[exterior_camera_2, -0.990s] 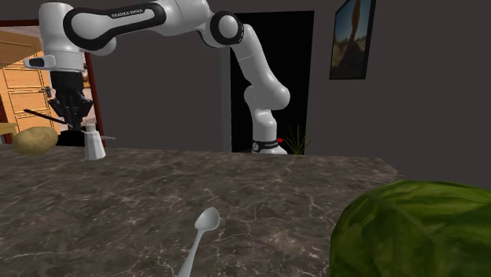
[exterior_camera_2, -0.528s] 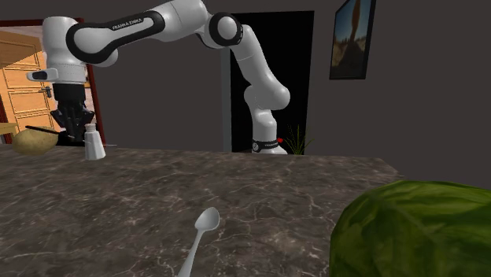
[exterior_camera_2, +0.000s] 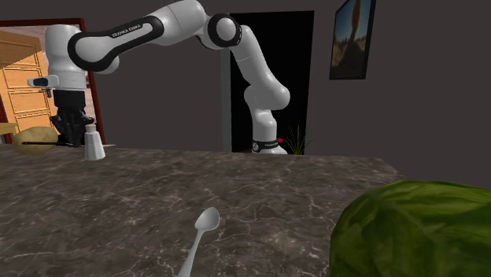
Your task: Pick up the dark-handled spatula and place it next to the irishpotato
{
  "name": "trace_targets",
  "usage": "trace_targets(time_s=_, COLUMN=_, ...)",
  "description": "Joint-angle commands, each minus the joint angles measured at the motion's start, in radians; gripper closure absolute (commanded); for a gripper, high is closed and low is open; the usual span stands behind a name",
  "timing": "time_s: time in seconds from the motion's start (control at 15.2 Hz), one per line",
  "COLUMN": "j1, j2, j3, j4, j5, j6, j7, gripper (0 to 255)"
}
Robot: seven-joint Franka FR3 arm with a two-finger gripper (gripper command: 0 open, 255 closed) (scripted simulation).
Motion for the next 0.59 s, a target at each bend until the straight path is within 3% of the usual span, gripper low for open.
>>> trace_targets(time_s=0.0, j1=0.002, j2=0.019, j3=0.003, j4=-0.012, j5=0.000, j6=-0.007, j7=-0.001, gripper=255)
trace_targets(time_s=0.26, j1=0.002, j2=0.019, j3=0.003, j4=-0.012, j5=0.000, j6=-0.007, j7=-0.002, gripper=255)
trace_targets(time_s=0.33, j1=0.002, j2=0.019, j3=0.002, j4=-0.012, j5=0.000, j6=-0.007, j7=-0.001, gripper=0)
trace_targets(time_s=0.53, j1=0.000, j2=0.023, j3=0.002, j4=-0.009, j5=0.001, j6=-0.005, j7=-0.004, gripper=0)
